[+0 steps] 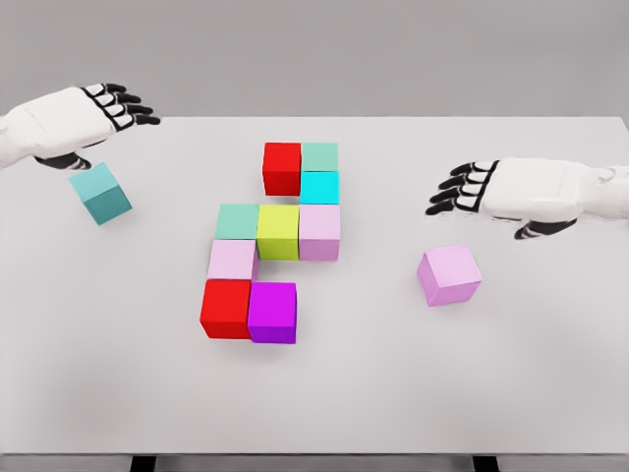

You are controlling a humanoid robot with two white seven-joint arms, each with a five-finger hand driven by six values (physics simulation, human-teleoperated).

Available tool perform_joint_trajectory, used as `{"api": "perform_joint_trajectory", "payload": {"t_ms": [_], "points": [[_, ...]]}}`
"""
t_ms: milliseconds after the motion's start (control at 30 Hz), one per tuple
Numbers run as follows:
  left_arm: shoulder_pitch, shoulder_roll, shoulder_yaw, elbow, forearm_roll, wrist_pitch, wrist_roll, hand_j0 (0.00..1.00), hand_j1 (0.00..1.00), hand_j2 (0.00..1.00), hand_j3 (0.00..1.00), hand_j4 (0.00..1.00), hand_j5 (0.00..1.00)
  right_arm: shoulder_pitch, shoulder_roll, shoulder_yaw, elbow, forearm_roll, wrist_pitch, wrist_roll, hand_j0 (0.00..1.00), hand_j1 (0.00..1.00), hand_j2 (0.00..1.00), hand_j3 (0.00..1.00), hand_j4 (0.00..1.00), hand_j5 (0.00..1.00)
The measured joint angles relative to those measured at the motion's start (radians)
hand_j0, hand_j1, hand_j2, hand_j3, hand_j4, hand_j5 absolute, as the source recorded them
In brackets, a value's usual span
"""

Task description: Assemble the squares on the desktop into the number 2

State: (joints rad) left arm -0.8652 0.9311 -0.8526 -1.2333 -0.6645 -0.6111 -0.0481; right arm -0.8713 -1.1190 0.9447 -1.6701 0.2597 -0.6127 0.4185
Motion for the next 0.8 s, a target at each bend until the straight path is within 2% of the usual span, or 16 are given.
{"api": "perform_joint_trajectory", "payload": {"t_ms": [167,267,367,600,800], "points": [[-0.057,0.003,-0.052,0.028,0.005,0.000,0.000,1.00,1.00,1.00,1.00,1.00,1.00,-0.005,0.004,0.038,0.029,-0.060,0.000,0.017,0.99,0.99,0.99,0.99,0.99,0.99],[-0.064,0.017,-0.074,0.037,0.005,0.000,0.000,1.00,1.00,1.00,1.00,1.00,1.00,-0.005,0.038,0.072,0.056,-0.060,0.000,0.061,0.99,0.99,0.99,0.99,0.99,0.99],[-0.107,0.024,-0.120,0.047,0.004,0.000,0.000,1.00,1.00,1.00,1.00,1.00,1.00,-0.005,0.062,0.085,0.076,-0.036,0.000,0.090,0.99,0.99,0.99,0.99,0.99,0.99],[-0.112,0.023,-0.183,0.085,0.013,0.000,0.000,1.00,1.00,1.00,1.00,1.00,1.00,-0.020,0.077,0.091,0.075,0.002,0.000,0.106,0.99,0.99,0.99,0.99,0.99,0.99],[-0.114,0.021,-0.230,0.132,0.096,0.000,0.001,1.00,1.00,1.00,1.00,1.00,1.00,-0.017,0.094,0.095,0.042,0.028,0.000,0.109,0.99,0.99,0.99,0.99,0.99,0.99]]}}
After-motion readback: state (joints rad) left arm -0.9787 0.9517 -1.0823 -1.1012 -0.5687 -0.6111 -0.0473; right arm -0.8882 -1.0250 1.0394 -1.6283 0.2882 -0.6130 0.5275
